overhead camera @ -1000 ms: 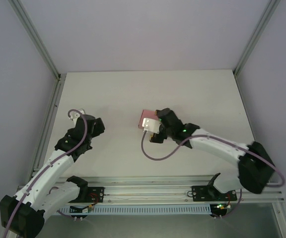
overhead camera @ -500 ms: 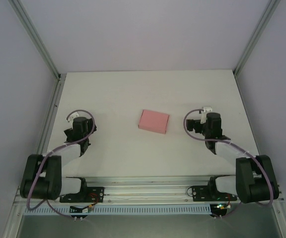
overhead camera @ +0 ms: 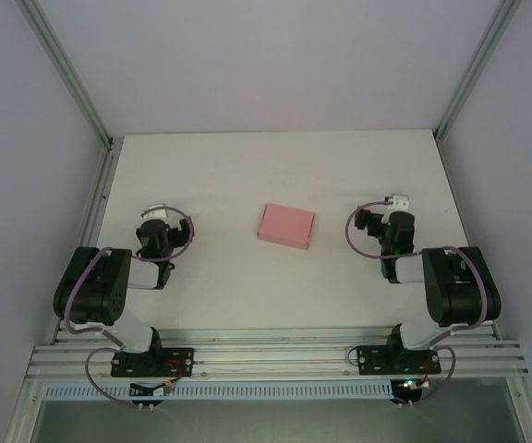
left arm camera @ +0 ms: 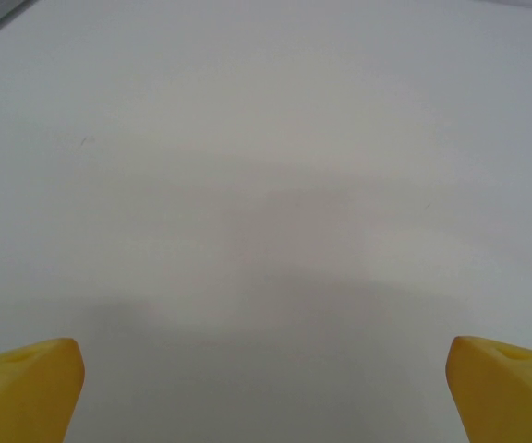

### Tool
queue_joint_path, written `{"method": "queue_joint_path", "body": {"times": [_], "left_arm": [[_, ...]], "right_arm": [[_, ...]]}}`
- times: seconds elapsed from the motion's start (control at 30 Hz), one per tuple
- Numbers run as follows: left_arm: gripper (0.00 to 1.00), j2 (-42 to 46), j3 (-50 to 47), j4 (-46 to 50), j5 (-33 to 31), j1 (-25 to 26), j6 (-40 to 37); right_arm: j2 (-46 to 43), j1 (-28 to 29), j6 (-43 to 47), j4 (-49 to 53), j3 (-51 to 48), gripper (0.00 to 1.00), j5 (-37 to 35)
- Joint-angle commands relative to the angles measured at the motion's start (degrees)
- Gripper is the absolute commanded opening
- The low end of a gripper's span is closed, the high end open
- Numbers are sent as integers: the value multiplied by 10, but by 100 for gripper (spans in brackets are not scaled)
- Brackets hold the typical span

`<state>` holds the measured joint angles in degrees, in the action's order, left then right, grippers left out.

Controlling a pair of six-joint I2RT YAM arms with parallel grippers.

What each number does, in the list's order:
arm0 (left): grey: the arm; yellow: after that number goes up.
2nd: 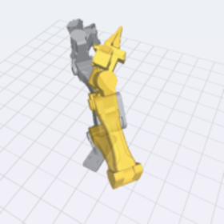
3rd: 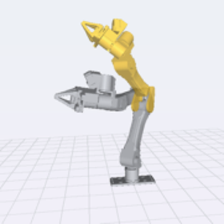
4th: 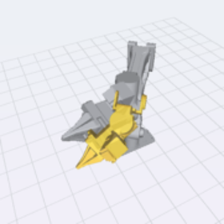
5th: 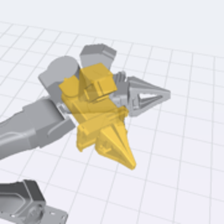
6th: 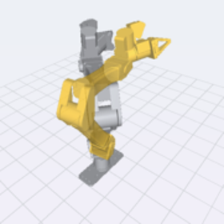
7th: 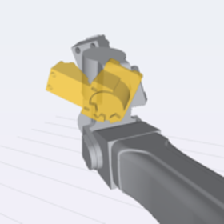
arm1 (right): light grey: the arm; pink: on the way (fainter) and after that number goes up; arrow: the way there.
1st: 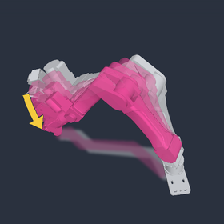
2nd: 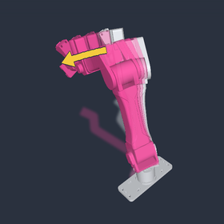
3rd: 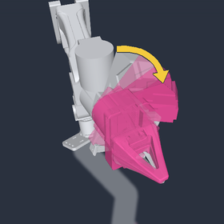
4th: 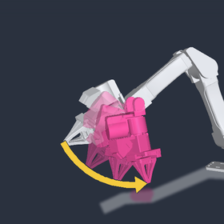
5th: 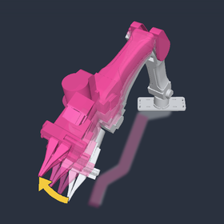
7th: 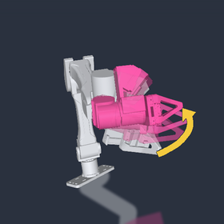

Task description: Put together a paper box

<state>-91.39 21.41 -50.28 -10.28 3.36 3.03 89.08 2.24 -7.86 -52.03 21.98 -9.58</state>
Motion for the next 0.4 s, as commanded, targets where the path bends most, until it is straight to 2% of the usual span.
{"method": "queue_joint_path", "body": {"times": [0.0, 0.37], "left_arm": [[100, 2, 9, -25, 1, 4, -18], [100, 1, 9, -26, 3, 4, -19]], "right_arm": [[-3, -2, -19, -14, -4, 100, 0], [-4, -2, -19, -11, -3, 100, 3]]}}
